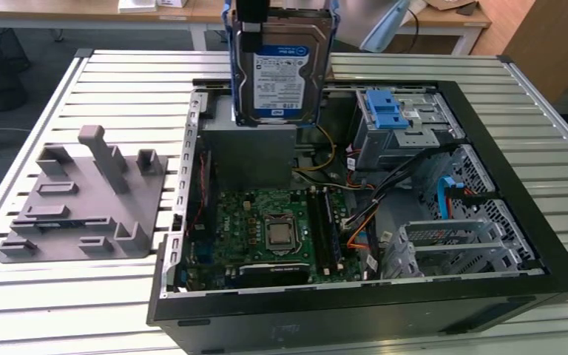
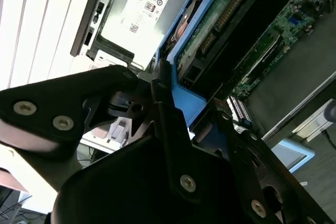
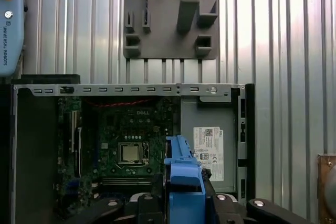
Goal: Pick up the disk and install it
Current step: 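Pick up the disk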
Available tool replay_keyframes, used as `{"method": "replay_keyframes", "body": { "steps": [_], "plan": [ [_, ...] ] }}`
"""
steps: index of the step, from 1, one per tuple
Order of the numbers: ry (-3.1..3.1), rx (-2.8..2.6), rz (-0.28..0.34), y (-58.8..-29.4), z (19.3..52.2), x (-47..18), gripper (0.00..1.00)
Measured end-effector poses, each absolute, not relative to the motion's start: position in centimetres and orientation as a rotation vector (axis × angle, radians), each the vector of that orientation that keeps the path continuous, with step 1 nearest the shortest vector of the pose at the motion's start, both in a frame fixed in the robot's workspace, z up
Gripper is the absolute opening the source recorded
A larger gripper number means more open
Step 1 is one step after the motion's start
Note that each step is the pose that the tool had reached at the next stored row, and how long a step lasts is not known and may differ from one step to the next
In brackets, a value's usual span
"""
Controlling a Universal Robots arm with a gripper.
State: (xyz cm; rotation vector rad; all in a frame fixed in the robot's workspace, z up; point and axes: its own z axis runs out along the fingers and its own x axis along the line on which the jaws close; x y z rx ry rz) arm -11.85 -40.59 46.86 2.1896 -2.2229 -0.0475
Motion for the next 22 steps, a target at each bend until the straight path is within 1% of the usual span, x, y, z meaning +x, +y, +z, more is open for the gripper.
{"method": "replay_keyframes", "body": {
  "steps": [10, 22],
  "plan": [
    [-2.223, 2.19, -0.047, -43.9, 46.6, -11.8, 0.36],
    [-2.223, 2.189, -0.048, -44.4, 46.5, -10.0, 0.36]
  ]
}}
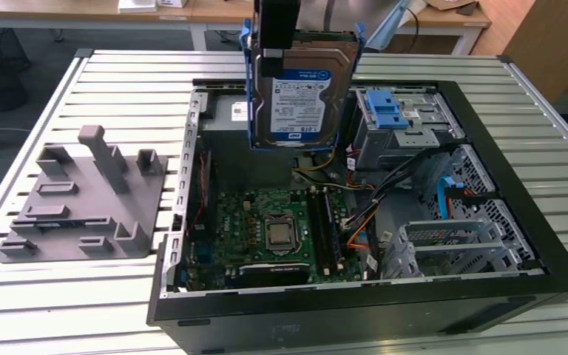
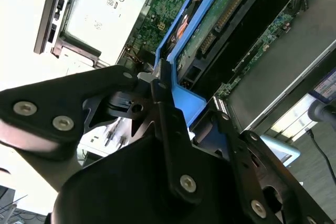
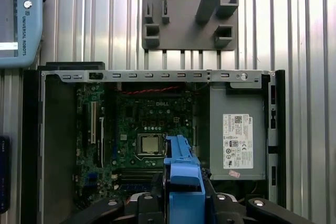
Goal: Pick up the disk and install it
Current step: 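Pick up the disk, then insert the disk into the insertion slot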
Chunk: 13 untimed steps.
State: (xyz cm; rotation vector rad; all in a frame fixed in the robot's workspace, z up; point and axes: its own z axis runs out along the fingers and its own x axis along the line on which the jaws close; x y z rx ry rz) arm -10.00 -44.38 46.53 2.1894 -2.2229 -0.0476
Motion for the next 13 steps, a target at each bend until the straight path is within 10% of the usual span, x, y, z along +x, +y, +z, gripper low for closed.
{"method": "replay_keyframes", "body": {
  "steps": [13],
  "plan": [
    [-2.223, 2.19, -0.048, -44.43, 46.53, -9.95, 0.36]
  ]
}}
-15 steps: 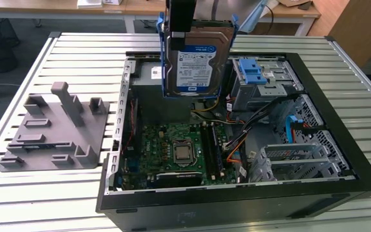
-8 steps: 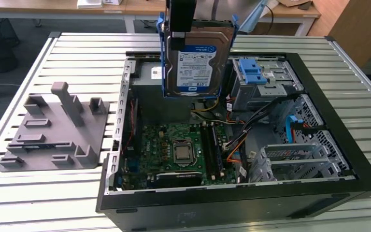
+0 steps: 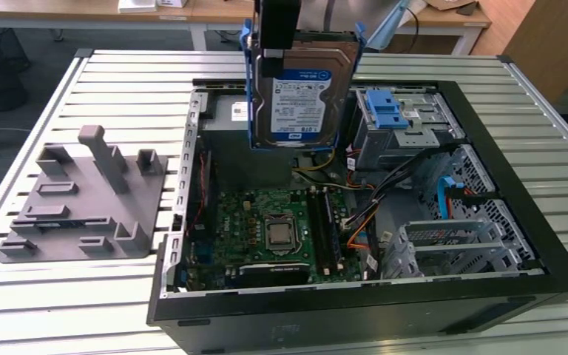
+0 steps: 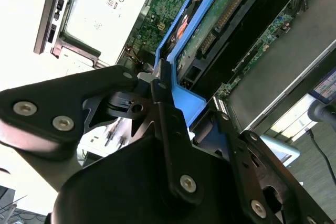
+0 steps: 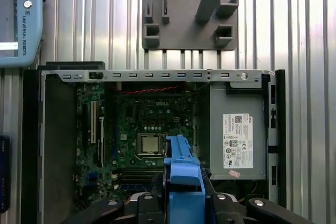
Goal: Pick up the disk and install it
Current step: 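Insert the disk into the insertion slot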
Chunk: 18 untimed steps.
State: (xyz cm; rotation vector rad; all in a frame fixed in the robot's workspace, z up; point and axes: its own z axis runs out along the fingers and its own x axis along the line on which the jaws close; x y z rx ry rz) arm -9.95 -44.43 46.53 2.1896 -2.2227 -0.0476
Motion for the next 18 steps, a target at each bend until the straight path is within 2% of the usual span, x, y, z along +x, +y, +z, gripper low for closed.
{"method": "replay_keyframes", "body": {
  "steps": [6, 18],
  "plan": [
    [-2.223, 2.189, -0.047, -45.2, 46.5, -10.0, 0.36],
    [-2.222, 2.189, -0.047, -49.4, 46.5, -9.9, 0.36]
  ]
}}
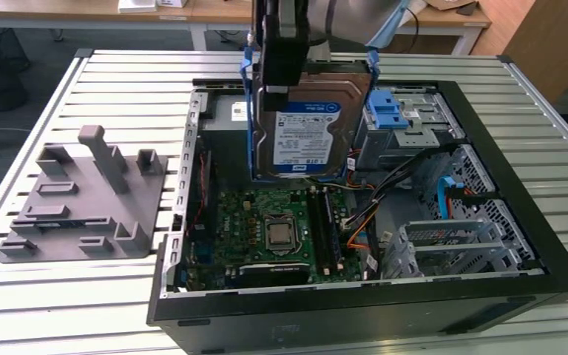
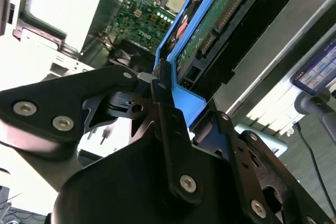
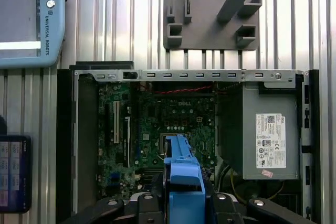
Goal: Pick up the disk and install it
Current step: 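Insert the disk into the insertion slot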
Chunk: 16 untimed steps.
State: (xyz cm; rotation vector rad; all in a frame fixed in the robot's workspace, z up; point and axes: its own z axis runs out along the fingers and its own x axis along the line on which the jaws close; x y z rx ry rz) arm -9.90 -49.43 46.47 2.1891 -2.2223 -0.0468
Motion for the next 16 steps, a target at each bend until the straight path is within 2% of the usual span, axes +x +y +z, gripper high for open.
{"method": "replay_keyframes", "body": {
  "steps": [10, 16],
  "plan": [
    [-2.222, 2.189, -0.048, -50.7, 46.2, -6.9, 0.36],
    [-2.222, 2.188, -0.048, -52.4, 46.2, -6.7, 0.36]
  ]
}}
